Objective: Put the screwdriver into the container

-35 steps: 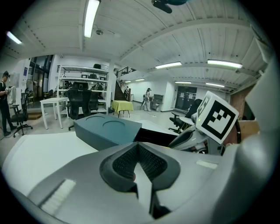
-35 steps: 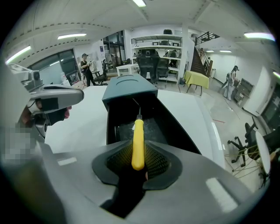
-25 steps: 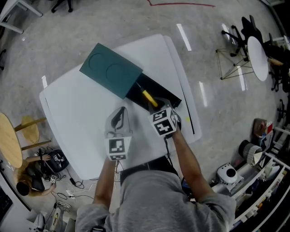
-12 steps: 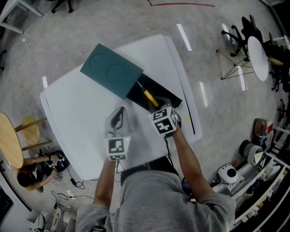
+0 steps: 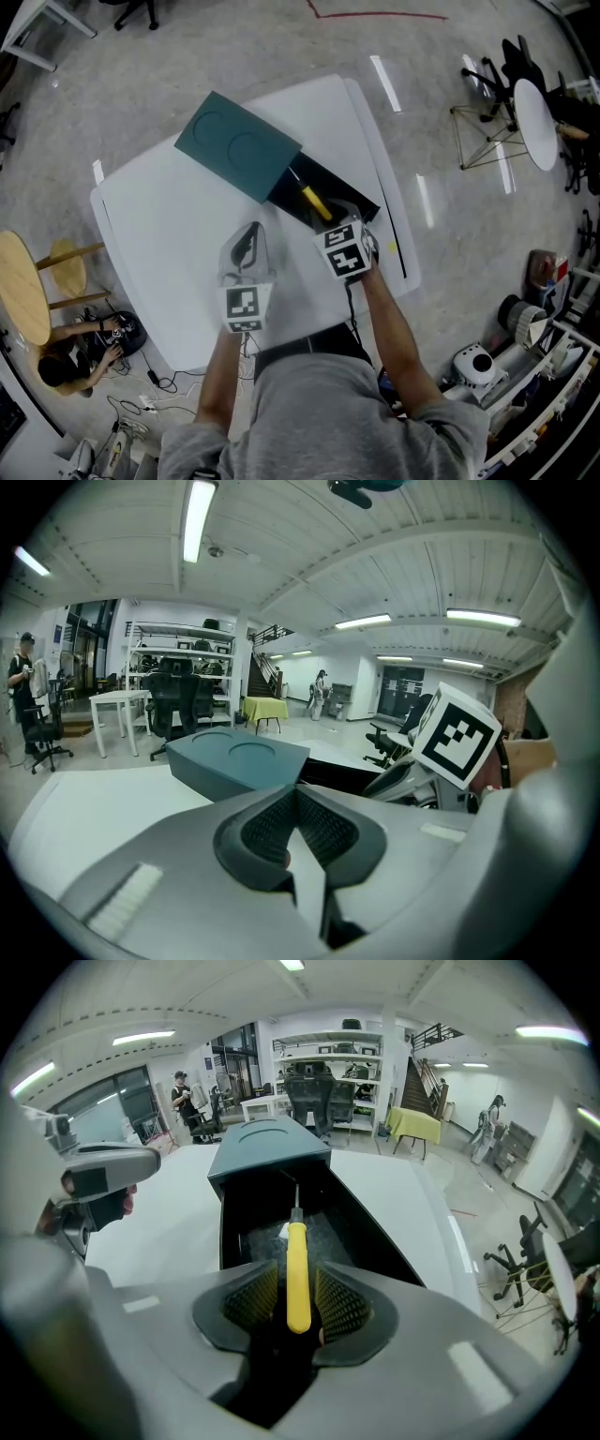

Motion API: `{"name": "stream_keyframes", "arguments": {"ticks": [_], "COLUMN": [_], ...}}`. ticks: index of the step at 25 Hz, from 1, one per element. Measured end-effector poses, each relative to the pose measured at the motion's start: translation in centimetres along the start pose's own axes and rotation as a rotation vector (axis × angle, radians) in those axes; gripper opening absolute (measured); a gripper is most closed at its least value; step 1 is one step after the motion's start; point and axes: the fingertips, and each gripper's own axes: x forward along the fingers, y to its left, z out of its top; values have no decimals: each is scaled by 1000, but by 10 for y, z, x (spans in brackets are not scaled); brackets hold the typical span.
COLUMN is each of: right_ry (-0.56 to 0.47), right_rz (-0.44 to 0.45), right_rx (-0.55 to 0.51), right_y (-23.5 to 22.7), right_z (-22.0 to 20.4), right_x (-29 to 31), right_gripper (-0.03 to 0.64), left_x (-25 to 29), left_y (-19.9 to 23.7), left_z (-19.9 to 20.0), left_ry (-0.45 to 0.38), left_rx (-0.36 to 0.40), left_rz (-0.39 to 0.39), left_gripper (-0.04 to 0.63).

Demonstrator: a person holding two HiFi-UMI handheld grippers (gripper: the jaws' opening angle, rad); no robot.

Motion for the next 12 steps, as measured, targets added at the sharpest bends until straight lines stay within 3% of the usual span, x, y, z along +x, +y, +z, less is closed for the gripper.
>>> {"name": "stream_keyframes", "arguments": {"ticks": [12], "right_ry": [-142], "right_rz": [-41], "right_rx": [7], "right_y": [11], "right_z": [16], "right_x": [-46], "right_gripper": [114], "left_x": [-32], "left_y": [-11], "left_z": [16], "left_ry": [-43], "left_rx": [31], "left_rz": [-1], "left_gripper": [12]}}
